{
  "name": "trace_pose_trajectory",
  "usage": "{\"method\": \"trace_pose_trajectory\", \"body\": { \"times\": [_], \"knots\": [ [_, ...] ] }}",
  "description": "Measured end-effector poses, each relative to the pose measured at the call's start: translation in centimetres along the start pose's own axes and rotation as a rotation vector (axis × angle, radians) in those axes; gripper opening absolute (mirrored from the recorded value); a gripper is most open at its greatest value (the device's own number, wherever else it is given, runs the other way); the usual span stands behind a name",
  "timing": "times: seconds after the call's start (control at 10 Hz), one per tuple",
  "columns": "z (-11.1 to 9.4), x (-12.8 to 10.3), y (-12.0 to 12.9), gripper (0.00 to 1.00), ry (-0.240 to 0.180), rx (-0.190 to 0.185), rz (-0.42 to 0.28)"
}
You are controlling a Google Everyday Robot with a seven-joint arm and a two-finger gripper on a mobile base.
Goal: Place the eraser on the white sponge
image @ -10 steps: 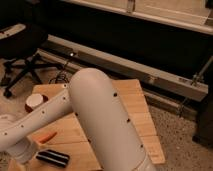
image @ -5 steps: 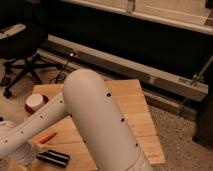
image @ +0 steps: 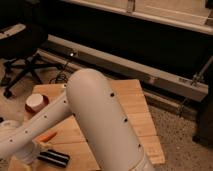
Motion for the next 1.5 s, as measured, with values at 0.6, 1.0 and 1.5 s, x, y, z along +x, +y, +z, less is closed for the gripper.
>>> {"method": "trace_pose_trajectory", "body": {
  "times": [0.6, 1.0, 1.5],
  "knots": [
    [0.8, 1.3, 2.3, 0.79, 0.037, 0.029, -0.040],
    [2.0, 1.0, 1.9, 0.45, 0.009, 0.048, -0.098],
    [1.3, -1.7, 3.5, 0.01, 0.002, 0.013, -0.053]
  ]
}}
